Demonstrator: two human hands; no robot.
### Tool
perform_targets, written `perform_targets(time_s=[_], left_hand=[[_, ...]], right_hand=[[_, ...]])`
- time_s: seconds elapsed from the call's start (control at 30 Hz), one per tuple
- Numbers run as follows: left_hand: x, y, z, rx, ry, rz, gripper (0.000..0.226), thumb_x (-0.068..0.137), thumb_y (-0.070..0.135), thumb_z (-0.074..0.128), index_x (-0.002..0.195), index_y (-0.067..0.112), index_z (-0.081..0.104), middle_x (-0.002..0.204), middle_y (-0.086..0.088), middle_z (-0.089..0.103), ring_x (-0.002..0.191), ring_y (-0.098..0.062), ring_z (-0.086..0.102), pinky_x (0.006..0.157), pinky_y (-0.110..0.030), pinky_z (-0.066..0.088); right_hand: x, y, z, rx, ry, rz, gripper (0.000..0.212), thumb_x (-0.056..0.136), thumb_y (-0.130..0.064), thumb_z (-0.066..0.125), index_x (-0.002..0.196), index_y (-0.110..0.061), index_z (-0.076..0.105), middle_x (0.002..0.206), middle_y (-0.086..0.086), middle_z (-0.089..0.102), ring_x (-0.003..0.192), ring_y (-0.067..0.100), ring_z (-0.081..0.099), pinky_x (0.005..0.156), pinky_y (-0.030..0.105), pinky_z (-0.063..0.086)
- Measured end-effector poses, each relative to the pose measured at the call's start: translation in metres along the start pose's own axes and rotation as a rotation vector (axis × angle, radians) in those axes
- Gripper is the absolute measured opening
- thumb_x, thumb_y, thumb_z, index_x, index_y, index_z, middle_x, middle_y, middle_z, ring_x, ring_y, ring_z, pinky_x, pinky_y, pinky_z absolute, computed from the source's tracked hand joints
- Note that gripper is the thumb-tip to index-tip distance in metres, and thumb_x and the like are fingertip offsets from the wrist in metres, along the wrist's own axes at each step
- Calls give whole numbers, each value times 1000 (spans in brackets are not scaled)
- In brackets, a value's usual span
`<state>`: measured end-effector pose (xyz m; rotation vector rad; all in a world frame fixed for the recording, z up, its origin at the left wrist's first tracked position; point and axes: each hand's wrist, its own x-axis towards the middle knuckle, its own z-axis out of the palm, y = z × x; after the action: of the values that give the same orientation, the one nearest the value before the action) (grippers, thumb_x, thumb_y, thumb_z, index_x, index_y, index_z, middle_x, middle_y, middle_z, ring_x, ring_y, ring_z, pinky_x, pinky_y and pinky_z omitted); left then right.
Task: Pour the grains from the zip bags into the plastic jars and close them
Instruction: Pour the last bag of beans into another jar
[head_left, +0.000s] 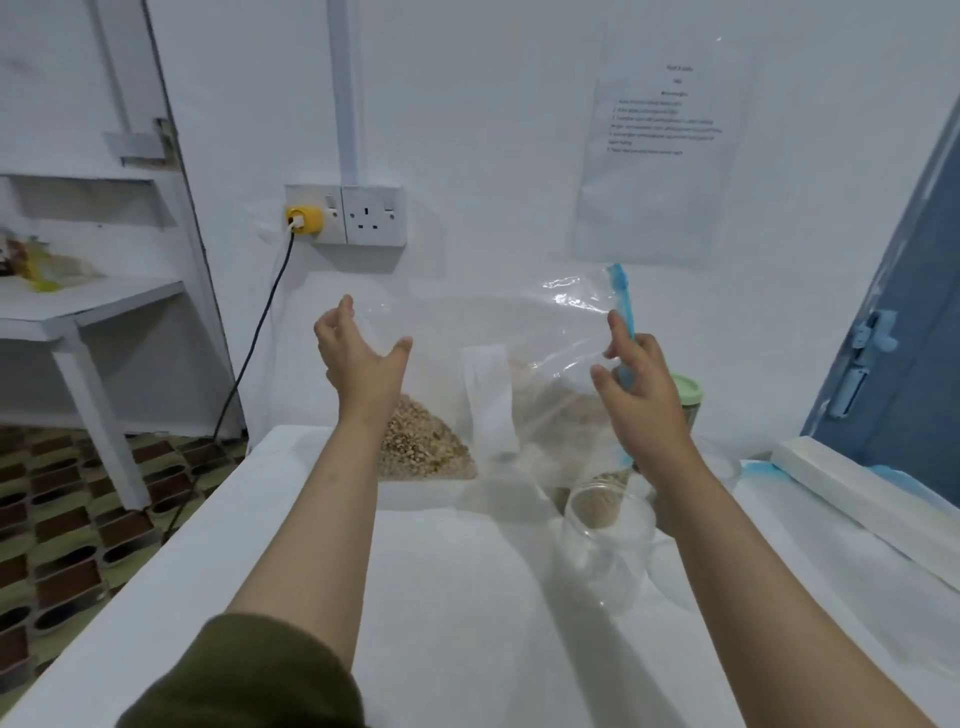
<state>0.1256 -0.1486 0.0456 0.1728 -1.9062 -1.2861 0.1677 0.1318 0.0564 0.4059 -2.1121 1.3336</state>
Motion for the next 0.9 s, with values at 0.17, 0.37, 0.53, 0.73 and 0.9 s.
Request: perform_targets(time_s=[0.17, 0.37, 0.53, 0.73, 0.9], left_hand=[[13, 9, 7, 42, 37, 73, 80, 84, 29, 76, 149, 17, 31, 142, -4, 29, 133, -26, 37, 109, -57, 33], [19, 13, 5, 27, 41, 123, 77, 83, 31, 76, 146, 16, 34, 138, -1, 30, 131, -23, 38, 108, -57, 36], [12, 23, 2, 1, 28, 172, 72, 85, 23, 76, 144, 13, 37, 138, -4, 33, 125, -18, 41, 110, -49, 37], [7, 37, 6, -41, 7, 212, 72, 86, 21, 76, 145, 12, 37, 137, -4, 34, 123, -14, 40, 110, -36, 38], [9, 49, 8, -62, 13, 250, 70, 86, 21, 76, 144, 13, 39, 134, -1, 34, 120, -9, 39, 107, -28, 37]], right_hand=[[1, 13, 0, 96, -36, 49, 58, 99, -14, 55, 152, -28, 35, 102, -10, 45, 84, -1, 50, 78, 6, 39], [-9, 20, -7, 79, -108, -19, 62, 98, -11, 58, 151, -31, 34, 104, -16, 48, 83, -1, 49, 86, 21, 46], [-15, 30, -10, 43, -57, -69, 64, 96, -8, 61, 152, -28, 36, 105, -11, 48, 86, 6, 50, 89, 31, 49], [-22, 39, -20, 24, 2, -90, 64, 93, -6, 64, 150, -23, 39, 102, -5, 49, 90, 1, 51, 82, 12, 43], [-28, 41, -26, 66, 31, -115, 63, 93, -6, 65, 149, -22, 41, 102, -4, 50, 90, 1, 52, 79, 14, 48]])
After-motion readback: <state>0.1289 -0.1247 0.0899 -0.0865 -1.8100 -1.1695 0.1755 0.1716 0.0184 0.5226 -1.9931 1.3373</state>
